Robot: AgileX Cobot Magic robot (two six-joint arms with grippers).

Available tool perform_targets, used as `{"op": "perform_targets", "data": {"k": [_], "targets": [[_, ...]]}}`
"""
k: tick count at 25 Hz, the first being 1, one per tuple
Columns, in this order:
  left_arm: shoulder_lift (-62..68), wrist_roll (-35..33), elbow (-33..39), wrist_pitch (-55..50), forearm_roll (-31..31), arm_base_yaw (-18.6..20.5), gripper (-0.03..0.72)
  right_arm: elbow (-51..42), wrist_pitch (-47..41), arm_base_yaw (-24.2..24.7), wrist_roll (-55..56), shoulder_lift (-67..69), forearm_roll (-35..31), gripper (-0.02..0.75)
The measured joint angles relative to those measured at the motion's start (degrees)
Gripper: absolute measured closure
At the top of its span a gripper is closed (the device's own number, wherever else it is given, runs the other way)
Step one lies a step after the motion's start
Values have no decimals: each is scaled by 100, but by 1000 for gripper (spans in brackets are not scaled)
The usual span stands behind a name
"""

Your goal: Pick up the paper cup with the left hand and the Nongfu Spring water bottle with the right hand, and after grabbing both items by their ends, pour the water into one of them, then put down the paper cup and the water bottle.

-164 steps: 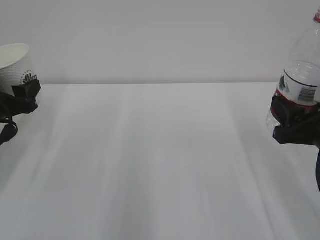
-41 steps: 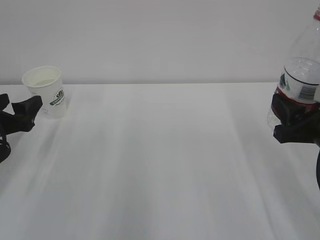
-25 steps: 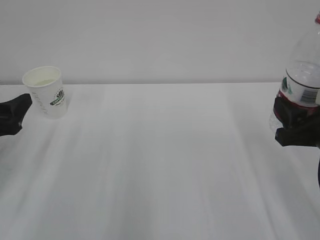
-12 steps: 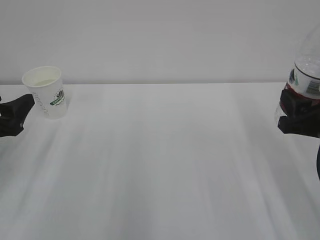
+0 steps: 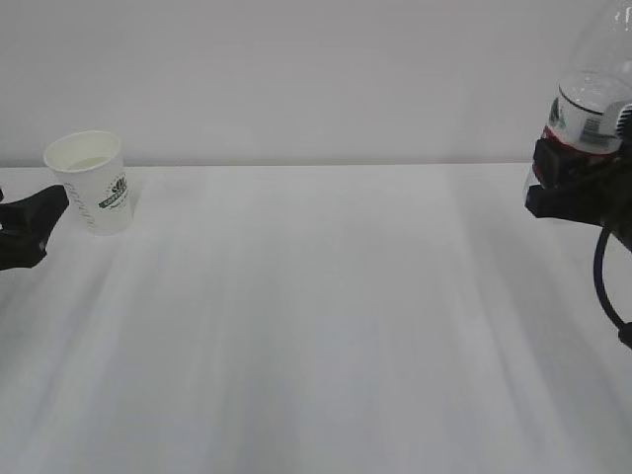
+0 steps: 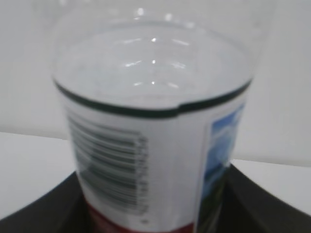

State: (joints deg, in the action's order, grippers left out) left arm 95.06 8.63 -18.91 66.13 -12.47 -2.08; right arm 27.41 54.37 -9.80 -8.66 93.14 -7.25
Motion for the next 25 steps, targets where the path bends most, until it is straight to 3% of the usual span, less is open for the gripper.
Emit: {"op": "perform_targets", "data": {"k": [25], "targets": [[0,46,0,0,-270,0,101,1936,224,0,-13,2397,-13,296]]}}
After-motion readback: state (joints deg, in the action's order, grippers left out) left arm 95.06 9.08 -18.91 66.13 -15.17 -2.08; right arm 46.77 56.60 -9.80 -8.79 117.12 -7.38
